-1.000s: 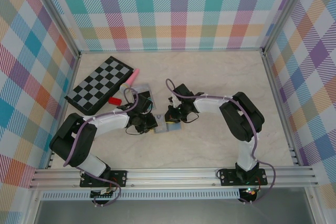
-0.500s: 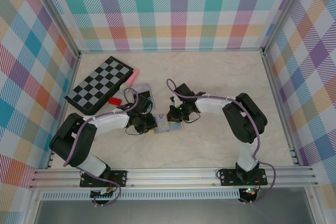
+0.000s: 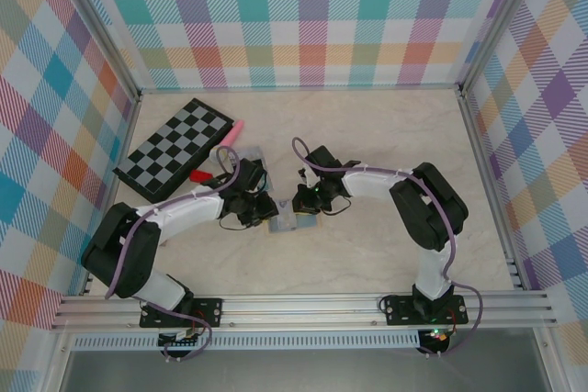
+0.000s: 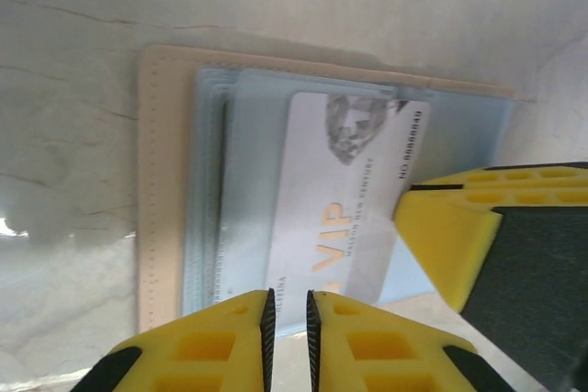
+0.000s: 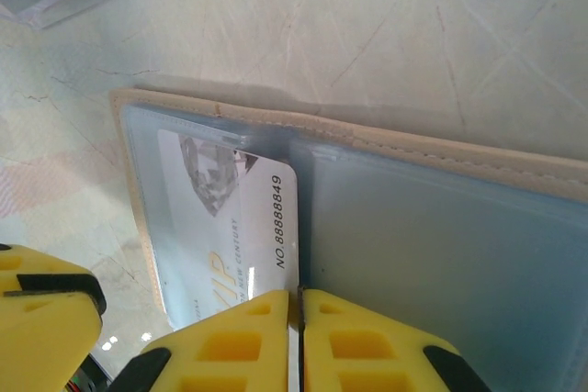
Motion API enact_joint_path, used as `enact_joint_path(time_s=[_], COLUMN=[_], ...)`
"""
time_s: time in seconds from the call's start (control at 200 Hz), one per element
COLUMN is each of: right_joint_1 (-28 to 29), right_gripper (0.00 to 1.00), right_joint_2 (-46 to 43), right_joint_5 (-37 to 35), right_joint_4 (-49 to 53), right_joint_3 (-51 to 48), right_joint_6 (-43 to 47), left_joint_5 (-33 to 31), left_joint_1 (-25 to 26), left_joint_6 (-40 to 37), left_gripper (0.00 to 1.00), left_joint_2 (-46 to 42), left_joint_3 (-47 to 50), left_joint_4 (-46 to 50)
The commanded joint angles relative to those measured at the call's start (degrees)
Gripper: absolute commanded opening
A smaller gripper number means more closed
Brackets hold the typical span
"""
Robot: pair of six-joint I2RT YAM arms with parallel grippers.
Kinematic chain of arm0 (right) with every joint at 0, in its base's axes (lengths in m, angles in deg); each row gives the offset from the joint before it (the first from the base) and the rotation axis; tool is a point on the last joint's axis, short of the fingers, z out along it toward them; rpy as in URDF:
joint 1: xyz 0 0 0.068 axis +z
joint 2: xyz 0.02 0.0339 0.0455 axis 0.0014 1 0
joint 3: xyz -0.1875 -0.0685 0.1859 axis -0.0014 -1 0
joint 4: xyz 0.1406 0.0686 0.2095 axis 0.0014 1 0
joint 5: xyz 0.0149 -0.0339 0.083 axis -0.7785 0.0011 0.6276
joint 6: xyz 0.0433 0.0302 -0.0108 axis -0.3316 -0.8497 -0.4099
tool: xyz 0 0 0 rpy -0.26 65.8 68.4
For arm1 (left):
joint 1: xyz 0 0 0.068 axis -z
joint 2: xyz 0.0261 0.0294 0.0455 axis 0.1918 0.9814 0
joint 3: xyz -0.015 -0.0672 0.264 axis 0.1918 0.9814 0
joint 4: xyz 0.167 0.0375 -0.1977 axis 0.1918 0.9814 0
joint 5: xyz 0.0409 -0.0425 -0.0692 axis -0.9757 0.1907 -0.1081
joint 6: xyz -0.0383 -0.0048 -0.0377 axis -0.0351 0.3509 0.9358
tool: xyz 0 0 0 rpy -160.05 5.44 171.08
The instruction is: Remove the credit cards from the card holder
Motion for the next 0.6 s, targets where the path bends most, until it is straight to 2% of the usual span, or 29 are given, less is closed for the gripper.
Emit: enact_joint_path(time_s=[0.0, 0.36, 0.595], right_joint_1=[-0.15, -0.15, -0.16], right_gripper=[0.12, 0.20, 0.21], right_joint_2=[0.86, 2.32, 3.60], right_joint_5=[0.79, 3.44, 7.48], right_joint_4=[1.09, 0.16, -1.19], right_joint_3=[-0.10, 0.10, 0.64], right_joint_6=[0.57, 1.41, 2.08], left_joint_5=[2.87, 0.02, -0.63], left_joint_1=[-0.57, -0.65, -0.74], left_joint_6=[-0.09, -0.37, -0.24], left_gripper=[0.17, 0.13, 0.13], left_joint_2=[3.03, 7.87, 7.87], left_joint_3=[-1.74, 0.40, 2.09], left_joint_4=[-2.42, 0.54, 0.87])
